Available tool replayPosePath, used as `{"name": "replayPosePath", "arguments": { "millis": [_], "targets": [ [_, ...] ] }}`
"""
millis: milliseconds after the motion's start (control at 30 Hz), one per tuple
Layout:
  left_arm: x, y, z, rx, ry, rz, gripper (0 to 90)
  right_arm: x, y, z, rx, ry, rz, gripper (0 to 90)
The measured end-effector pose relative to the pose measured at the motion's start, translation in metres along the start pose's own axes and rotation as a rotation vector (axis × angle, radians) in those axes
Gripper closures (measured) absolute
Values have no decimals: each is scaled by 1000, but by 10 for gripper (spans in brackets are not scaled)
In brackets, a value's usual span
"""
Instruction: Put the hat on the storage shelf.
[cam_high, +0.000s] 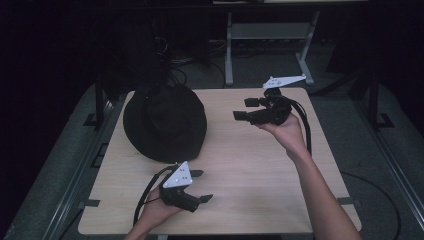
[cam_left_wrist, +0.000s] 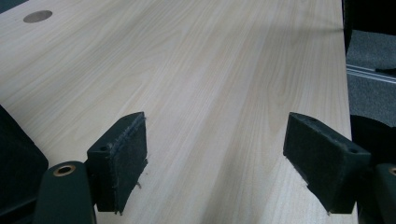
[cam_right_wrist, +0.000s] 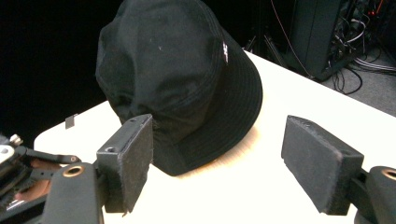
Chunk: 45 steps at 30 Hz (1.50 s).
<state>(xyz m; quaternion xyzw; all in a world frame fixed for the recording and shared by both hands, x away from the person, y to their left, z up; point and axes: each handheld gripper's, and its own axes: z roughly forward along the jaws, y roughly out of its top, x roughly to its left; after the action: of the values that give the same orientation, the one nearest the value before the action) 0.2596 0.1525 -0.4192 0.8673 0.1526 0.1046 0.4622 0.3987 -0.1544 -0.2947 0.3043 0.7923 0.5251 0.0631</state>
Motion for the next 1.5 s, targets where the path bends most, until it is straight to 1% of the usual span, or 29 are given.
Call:
{"name": "replayPosePath", "arguments": {
  "millis": [433, 600, 867, 967, 1100, 1167, 1500],
  "targets": [
    [0, 0, 1, 11, 1, -4, 201, -6, -27, -23, -1, -25, 31, 221],
    [0, -1, 1, 7, 2, -11, 197, -7, -36, -28, 5, -34, 38, 213],
    [0, -1, 1, 11, 3, -10, 194, -8, -51, -37, 13, -45, 57, 198],
    [0, -1, 2, 11, 4, -12, 194, -9, -57, -41, 8, -49, 60, 199],
    [0, -1, 1, 16, 2, -12, 194, -9, -63, -45, 16, -54, 68, 194],
    [0, -1, 2, 14, 4, -13, 193, -9, -66, -48, 8, -57, 69, 194],
    [0, -2, 2, 11, 5, -15, 192, -9, -83, -58, 12, -70, 86, 191]
  ]
}}
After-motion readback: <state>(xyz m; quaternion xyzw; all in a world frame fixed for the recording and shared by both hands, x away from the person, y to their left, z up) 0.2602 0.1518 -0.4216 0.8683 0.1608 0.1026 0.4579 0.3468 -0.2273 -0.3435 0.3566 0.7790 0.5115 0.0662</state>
